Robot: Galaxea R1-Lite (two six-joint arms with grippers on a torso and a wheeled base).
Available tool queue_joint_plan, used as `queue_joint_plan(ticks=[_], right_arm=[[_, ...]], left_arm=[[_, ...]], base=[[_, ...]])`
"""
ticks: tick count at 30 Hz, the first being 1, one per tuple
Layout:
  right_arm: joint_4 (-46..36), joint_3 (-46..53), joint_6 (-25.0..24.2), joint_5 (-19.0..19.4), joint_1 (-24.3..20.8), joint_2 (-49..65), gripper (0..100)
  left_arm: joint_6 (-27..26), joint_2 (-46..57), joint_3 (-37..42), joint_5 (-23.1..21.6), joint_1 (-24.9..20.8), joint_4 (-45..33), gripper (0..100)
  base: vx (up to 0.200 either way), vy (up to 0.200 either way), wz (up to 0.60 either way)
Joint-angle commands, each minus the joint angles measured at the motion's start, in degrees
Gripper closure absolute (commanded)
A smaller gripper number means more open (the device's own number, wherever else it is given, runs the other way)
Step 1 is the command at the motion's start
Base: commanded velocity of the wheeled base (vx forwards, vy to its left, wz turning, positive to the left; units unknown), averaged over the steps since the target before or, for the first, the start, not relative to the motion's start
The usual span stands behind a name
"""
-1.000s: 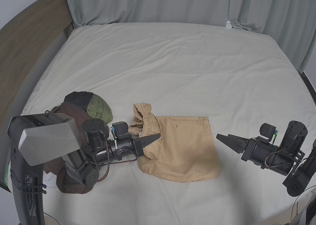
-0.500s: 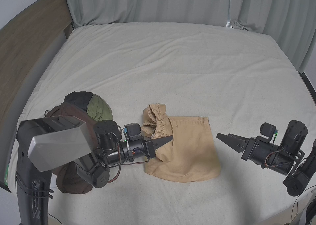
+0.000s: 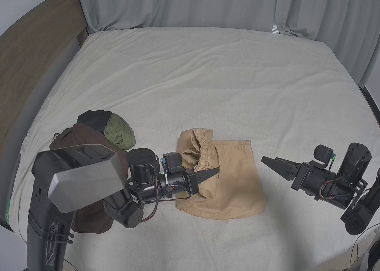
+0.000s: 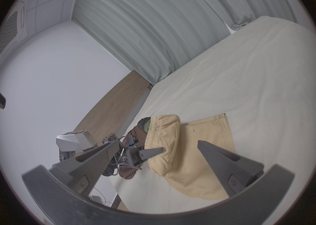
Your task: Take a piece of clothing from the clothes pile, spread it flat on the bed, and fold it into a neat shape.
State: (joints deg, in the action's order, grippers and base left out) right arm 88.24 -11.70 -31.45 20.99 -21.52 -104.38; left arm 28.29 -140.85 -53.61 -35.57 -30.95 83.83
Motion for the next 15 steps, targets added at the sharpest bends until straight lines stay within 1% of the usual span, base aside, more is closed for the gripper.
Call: queue_joint_plan(ticks=[1,5,9,15], right_arm=[[0.01,-0.34,-0.10,-0.07,-0.02,0.14,0],[0.01,-0.43,-0.01,-0.07,-0.02,0.31,0],[0.01,-0.43,-0.01,-0.07,-0.02,0.23,0],[0.01,-0.43,-0.01,-0.07,-0.02,0.23,0]], left_arm=[[0.01,-2.59,-0.79,-0.02,-1.13,0.19,100],[0.01,-4.43,-2.46,0.06,-1.92,0.54,100],[0.01,-5.84,-4.39,1.12,-2.01,0.54,100],[0.01,-6.63,-4.83,1.21,-2.36,0.54,100]], base=[[0.000,0.000,0.00],[0.000,0.000,0.00],[0.000,0.000,0.00],[0.000,0.000,0.00]])
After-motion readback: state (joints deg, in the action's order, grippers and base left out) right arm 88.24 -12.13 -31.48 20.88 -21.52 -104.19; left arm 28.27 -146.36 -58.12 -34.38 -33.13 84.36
